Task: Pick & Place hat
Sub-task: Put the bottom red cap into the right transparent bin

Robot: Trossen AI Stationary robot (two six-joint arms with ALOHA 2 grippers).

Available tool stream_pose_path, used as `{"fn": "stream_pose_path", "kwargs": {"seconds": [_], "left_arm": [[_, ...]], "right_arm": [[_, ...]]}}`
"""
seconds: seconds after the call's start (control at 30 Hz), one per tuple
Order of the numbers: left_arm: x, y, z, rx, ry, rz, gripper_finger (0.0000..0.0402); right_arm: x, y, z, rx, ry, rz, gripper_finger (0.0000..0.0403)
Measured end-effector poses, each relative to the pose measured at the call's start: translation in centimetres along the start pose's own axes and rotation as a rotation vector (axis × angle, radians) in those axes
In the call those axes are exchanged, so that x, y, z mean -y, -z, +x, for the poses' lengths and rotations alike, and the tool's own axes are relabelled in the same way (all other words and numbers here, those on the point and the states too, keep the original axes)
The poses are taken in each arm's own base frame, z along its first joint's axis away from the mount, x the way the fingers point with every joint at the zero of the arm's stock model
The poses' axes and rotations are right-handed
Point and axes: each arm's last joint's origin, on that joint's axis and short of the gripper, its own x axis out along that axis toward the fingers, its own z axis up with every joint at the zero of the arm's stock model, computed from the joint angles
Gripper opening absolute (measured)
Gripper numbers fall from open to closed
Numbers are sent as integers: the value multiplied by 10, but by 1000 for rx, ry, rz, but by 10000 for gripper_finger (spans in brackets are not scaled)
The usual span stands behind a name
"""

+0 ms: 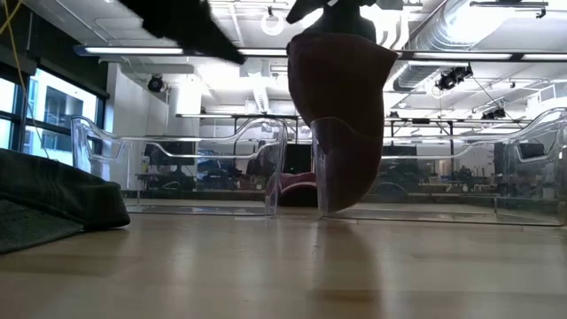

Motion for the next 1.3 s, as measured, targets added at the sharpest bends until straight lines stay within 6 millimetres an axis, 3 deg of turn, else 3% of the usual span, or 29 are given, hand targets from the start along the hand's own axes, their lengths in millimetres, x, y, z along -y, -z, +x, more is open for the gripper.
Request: {"fn": "stream_pose_path", "kwargs": {"seconds": [0.2, 0.47, 0.9, 1.1, 1.3], "left_arm": [[-9, -10, 11, 92, -125, -2, 110], [-9, -15, 8, 126, -6, 61, 110], [-9, -26, 7, 238, -13, 99, 110], [-10, -15, 28, 171, -58, 127, 110], [-9, -14, 27, 156, -51, 118, 110]], "right_arm": [[-1, -1, 0, 2, -18, -18, 189], [1, 12, 18, 45, -142, -35, 242], [2, 8, 19, 119, -227, -49, 248], [-7, 1, -25, 199, -247, -27, 248], [4, 28, -88, -7, -46, 189, 248]]}}
